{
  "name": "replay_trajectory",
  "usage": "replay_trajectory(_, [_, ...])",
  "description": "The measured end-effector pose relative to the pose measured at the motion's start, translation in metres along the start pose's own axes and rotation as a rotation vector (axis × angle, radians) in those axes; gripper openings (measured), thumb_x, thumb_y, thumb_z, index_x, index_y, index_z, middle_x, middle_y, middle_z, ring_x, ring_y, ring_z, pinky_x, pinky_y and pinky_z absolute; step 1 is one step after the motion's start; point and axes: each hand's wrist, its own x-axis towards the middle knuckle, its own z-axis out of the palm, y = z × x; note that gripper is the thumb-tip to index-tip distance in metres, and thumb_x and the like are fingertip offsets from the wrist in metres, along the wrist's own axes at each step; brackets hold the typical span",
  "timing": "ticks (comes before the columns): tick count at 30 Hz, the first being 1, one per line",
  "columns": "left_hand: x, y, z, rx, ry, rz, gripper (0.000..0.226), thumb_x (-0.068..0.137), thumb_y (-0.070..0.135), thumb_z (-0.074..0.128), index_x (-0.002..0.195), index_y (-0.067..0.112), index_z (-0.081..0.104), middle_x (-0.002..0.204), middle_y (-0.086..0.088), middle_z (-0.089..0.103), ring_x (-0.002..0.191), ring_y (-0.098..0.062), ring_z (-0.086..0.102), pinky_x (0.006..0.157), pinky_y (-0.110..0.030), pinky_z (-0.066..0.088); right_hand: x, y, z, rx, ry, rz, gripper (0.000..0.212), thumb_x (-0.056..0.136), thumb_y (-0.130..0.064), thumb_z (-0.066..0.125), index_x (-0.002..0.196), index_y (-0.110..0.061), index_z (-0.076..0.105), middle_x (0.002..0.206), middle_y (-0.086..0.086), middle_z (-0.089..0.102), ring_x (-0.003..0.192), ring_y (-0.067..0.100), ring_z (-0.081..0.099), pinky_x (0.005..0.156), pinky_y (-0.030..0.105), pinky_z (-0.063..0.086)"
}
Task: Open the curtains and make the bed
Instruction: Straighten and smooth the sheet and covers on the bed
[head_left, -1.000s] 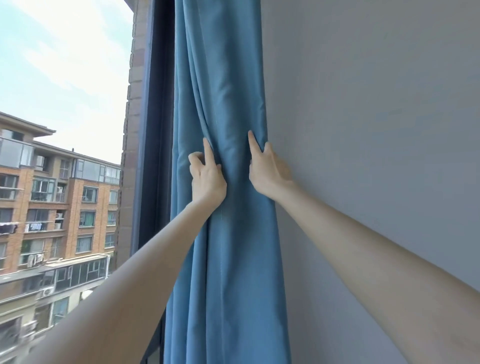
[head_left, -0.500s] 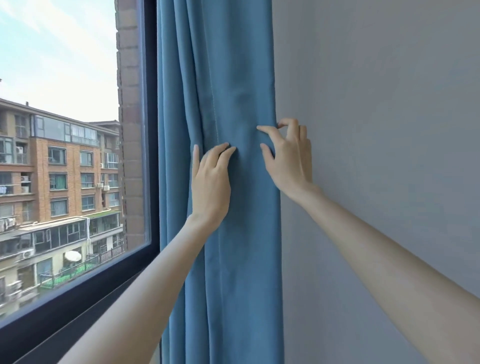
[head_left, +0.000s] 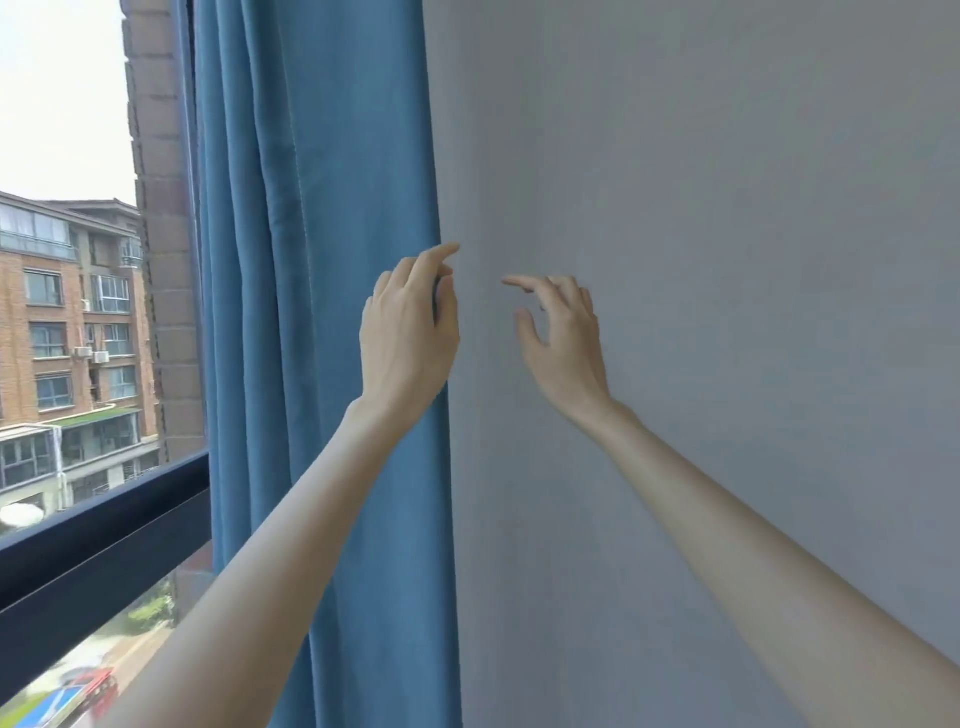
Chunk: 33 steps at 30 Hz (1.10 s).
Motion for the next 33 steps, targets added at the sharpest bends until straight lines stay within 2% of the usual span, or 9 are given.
replay_trajectory(3, [-0.007,0.046,0.01,-0.067,-0.01,0.01,0.036,0.098,0.018,0.036,0.13,0.027,0.052,0.116,0.008,0.061,0.103,-0.017,0.054,0.09,-0.032,0.041,-0.016,0.019,-0.056,-0.025,0.0,0.06,0.036,0.093,-0.013,0.048,0.122,-0.03,0.058,0.11,-0.006,0.054,0.104,0.01,0.047,0.097,0.04,0.041])
replay_trajectory(6, [-0.023,0.097,0.023,-0.261,-0.098,-0.07,0.037,0.098,0.02,0.035,0.13,0.028,0.051,0.117,0.01,0.06,0.103,-0.011,0.054,0.09,-0.029,0.045,-0.035,0.032,-0.115,-0.071,0.01,0.099,0.035,0.092,-0.013,0.047,0.121,-0.03,0.057,0.109,-0.01,0.054,0.104,0.011,0.05,0.096,0.041,0.043])
replay_trajectory(8, [-0.039,0.133,0.035,-0.386,-0.183,-0.158,0.037,0.097,0.019,0.037,0.129,0.029,0.052,0.116,0.009,0.06,0.094,-0.007,0.056,0.085,-0.026,0.047,-0.051,0.04,-0.161,-0.12,0.012,0.117,0.034,0.092,-0.013,0.047,0.119,-0.029,0.058,0.106,-0.013,0.054,0.101,0.011,0.052,0.095,0.041,0.043])
replay_trajectory(10, [-0.057,0.165,0.046,-0.491,-0.263,-0.25,0.037,0.095,0.018,0.039,0.127,0.029,0.054,0.115,0.008,0.062,0.08,0.002,0.056,0.074,-0.016,0.046,-0.068,0.047,-0.202,-0.175,0.003,0.138,0.032,0.092,-0.013,0.047,0.118,-0.028,0.059,0.104,-0.014,0.055,0.098,0.012,0.054,0.093,0.039,0.044])
replay_trajectory(12, [-0.077,0.196,0.056,-0.545,-0.333,-0.312,0.038,0.095,0.017,0.039,0.128,0.028,0.054,0.115,0.008,0.063,0.077,0.004,0.055,0.067,-0.009,0.041,-0.087,0.055,-0.244,-0.22,0.001,0.172,0.032,0.092,-0.013,0.046,0.118,-0.027,0.059,0.103,-0.015,0.055,0.096,0.012,0.054,0.091,0.038,0.045])
replay_trajectory(16, [-0.114,0.254,0.073,-0.66,-0.455,-0.373,0.037,0.096,0.017,0.039,0.128,0.027,0.054,0.118,0.006,0.062,0.088,-0.007,0.056,0.073,-0.021,0.041,-0.124,0.066,-0.321,-0.308,-0.037,0.266,0.033,0.092,-0.013,0.045,0.118,-0.029,0.058,0.104,-0.015,0.055,0.096,0.012,0.054,0.094,0.038,0.044])
replay_trajectory(22, [-0.178,0.337,0.105,-0.791,-0.64,-0.427,0.038,0.094,0.015,0.039,0.126,0.027,0.056,0.117,0.005,0.062,0.087,-0.004,0.055,0.066,-0.011,0.041,-0.181,0.083,-0.425,-0.433,-0.075,0.41,0.033,0.093,-0.014,0.043,0.119,-0.03,0.056,0.106,-0.015,0.055,0.095,0.01,0.052,0.089,0.03,0.044])
replay_trajectory(30, [-0.25,0.425,0.152,-0.908,-0.898,-0.347,0.037,0.095,0.017,0.037,0.126,0.029,0.054,0.118,0.008,0.061,0.096,-0.014,0.063,0.069,-0.018,0.042,-0.26,0.115,-0.517,-0.602,-0.066,0.607,0.034,0.093,-0.013,0.042,0.12,-0.028,0.056,0.107,-0.013,0.055,0.093,0.009,0.052,0.081,0.021,0.039])
replay_trajectory(33, [-0.273,0.454,0.177,-0.986,-0.997,-0.325,0.036,0.095,0.018,0.037,0.124,0.03,0.055,0.118,0.008,0.061,0.097,-0.015,0.063,0.073,-0.021,0.043,-0.291,0.132,-0.543,-0.701,-0.064,0.7,0.034,0.092,-0.013,0.043,0.12,-0.028,0.056,0.108,-0.012,0.055,0.092,0.01,0.053,0.083,0.026,0.042])
